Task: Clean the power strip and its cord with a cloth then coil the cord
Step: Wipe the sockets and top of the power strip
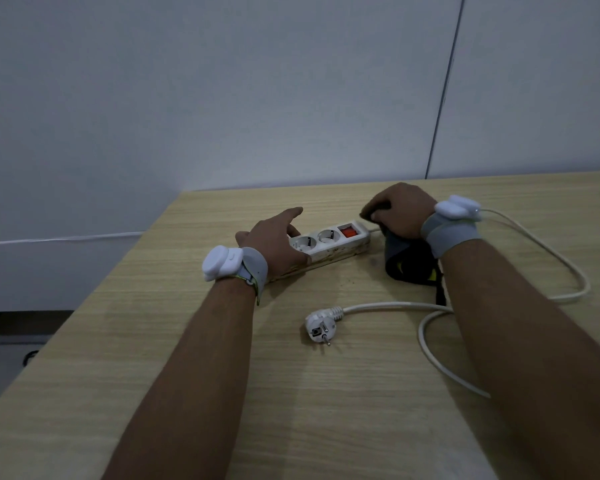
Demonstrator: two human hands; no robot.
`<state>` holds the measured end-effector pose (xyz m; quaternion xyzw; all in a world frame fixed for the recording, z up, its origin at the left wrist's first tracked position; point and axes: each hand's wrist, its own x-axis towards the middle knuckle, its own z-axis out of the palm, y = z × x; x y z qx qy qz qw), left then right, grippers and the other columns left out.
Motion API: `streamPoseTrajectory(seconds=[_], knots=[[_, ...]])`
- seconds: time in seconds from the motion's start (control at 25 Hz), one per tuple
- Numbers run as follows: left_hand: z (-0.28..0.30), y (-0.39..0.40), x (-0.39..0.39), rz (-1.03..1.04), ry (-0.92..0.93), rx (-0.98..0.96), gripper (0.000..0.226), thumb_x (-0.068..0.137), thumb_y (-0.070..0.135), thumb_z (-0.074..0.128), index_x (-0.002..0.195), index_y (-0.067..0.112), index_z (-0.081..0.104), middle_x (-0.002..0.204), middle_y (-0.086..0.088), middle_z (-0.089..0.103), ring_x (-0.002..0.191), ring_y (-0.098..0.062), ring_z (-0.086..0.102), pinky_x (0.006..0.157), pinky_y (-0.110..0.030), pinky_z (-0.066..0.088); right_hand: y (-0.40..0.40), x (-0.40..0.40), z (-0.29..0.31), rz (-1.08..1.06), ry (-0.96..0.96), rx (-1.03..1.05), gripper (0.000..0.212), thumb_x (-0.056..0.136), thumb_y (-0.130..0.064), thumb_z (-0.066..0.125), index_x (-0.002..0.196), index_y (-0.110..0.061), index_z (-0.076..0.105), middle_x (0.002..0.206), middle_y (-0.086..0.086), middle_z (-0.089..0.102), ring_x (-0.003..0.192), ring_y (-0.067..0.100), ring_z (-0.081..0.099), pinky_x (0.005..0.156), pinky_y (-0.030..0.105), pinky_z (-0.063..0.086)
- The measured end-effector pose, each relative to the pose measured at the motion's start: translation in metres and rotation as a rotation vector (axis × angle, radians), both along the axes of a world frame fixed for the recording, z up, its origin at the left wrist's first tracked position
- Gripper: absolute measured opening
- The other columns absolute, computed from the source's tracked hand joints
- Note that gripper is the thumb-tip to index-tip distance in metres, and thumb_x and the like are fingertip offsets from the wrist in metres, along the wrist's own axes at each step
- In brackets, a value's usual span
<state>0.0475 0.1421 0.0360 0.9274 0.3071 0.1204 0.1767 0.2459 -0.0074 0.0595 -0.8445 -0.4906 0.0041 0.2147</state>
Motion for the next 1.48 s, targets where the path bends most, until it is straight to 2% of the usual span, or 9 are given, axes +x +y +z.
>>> streamPoseTrajectory(seconds=[0.2, 0.32, 0.48, 0.6, 0.76, 0.96, 1.12, 1.28, 1.48], knots=[[-0.001, -0.001, 0.000, 0.000, 0.000, -0.007, 0.088, 0.074, 0.043, 0.075, 0.147, 0.042, 0.025, 0.121, 0.016, 0.059, 0.108, -0.018, 0.057, 0.085, -0.040, 0.026, -0.005, -0.002, 0.006, 0.152, 0.089, -0.072, 0.026, 0.079, -0.014, 0.065, 0.089, -0.034, 0.076, 0.098, -0.005, 0.072, 0.093, 0.013, 0.062, 0.078, 0.020, 0.042], [0.000, -0.001, 0.000, -0.003, 0.003, -0.001, 0.086, 0.074, 0.043, 0.075, 0.145, 0.043, 0.027, 0.121, 0.016, 0.059, 0.109, -0.019, 0.056, 0.086, -0.040, 0.028, -0.004, -0.004, 0.001, 0.115, 0.080, 0.020, 0.024, 0.082, -0.011, 0.062, 0.093, -0.028, 0.076, 0.101, -0.004, 0.072, 0.096, 0.015, 0.063, 0.080, 0.020, 0.041], [-0.001, -0.002, 0.000, 0.003, -0.008, 0.006, 0.085, 0.073, 0.044, 0.075, 0.145, 0.042, 0.028, 0.120, 0.016, 0.060, 0.109, -0.019, 0.056, 0.085, -0.040, 0.026, 0.001, -0.012, 0.010, 0.102, 0.061, -0.086, 0.022, 0.079, -0.015, 0.060, 0.085, -0.028, 0.077, 0.096, -0.003, 0.073, 0.090, 0.016, 0.062, 0.074, 0.020, 0.041], [0.000, -0.003, 0.000, 0.004, -0.007, 0.004, 0.085, 0.073, 0.044, 0.075, 0.144, 0.043, 0.029, 0.120, 0.016, 0.060, 0.109, -0.019, 0.056, 0.085, -0.040, 0.026, 0.012, -0.022, 0.009, 0.044, -0.050, -0.087, 0.023, 0.084, -0.017, 0.057, 0.094, -0.022, 0.077, 0.108, 0.000, 0.071, 0.099, 0.022, 0.061, 0.081, 0.022, 0.044], [-0.001, -0.003, -0.001, 0.003, -0.016, 0.001, 0.083, 0.074, 0.043, 0.075, 0.144, 0.042, 0.030, 0.120, 0.016, 0.059, 0.111, -0.019, 0.055, 0.085, -0.040, 0.026, 0.030, -0.043, 0.001, 0.034, -0.072, -0.165, 0.026, 0.088, -0.015, 0.053, 0.103, -0.012, 0.074, 0.111, 0.008, 0.069, 0.100, 0.028, 0.062, 0.087, 0.033, 0.052], [-0.002, -0.003, -0.002, 0.004, -0.030, -0.002, 0.081, 0.074, 0.040, 0.074, 0.143, 0.042, 0.033, 0.120, 0.016, 0.059, 0.113, -0.018, 0.054, 0.085, -0.041, 0.026, 0.029, -0.037, 0.001, -0.034, -0.104, -0.127, 0.024, 0.085, -0.017, 0.058, 0.101, -0.015, 0.075, 0.109, 0.008, 0.070, 0.098, 0.028, 0.063, 0.083, 0.029, 0.051], [-0.002, -0.002, -0.001, -0.001, -0.031, -0.006, 0.080, 0.075, 0.039, 0.074, 0.144, 0.041, 0.033, 0.120, 0.015, 0.059, 0.112, -0.018, 0.055, 0.085, -0.039, 0.024, 0.030, -0.039, -0.001, 0.043, -0.128, -0.055, 0.020, 0.080, -0.023, 0.064, 0.094, -0.019, 0.077, 0.103, 0.005, 0.072, 0.095, 0.027, 0.063, 0.081, 0.029, 0.051], [-0.001, -0.003, -0.001, 0.000, -0.026, -0.008, 0.082, 0.074, 0.040, 0.075, 0.144, 0.041, 0.032, 0.120, 0.015, 0.059, 0.112, -0.018, 0.055, 0.085, -0.040, 0.025, 0.030, -0.028, -0.002, -0.104, -0.152, -0.042, 0.018, 0.076, -0.026, 0.064, 0.086, -0.019, 0.077, 0.094, 0.005, 0.072, 0.082, 0.026, 0.064, 0.067, 0.026, 0.049], [-0.001, -0.002, -0.001, 0.002, -0.024, -0.007, 0.082, 0.074, 0.041, 0.074, 0.144, 0.042, 0.032, 0.121, 0.015, 0.059, 0.113, -0.018, 0.054, 0.086, -0.040, 0.026, 0.032, -0.033, -0.004, -0.019, -0.141, -0.025, 0.013, 0.075, -0.026, 0.065, 0.083, -0.024, 0.075, 0.096, 0.001, 0.071, 0.088, 0.023, 0.063, 0.072, 0.026, 0.048]])
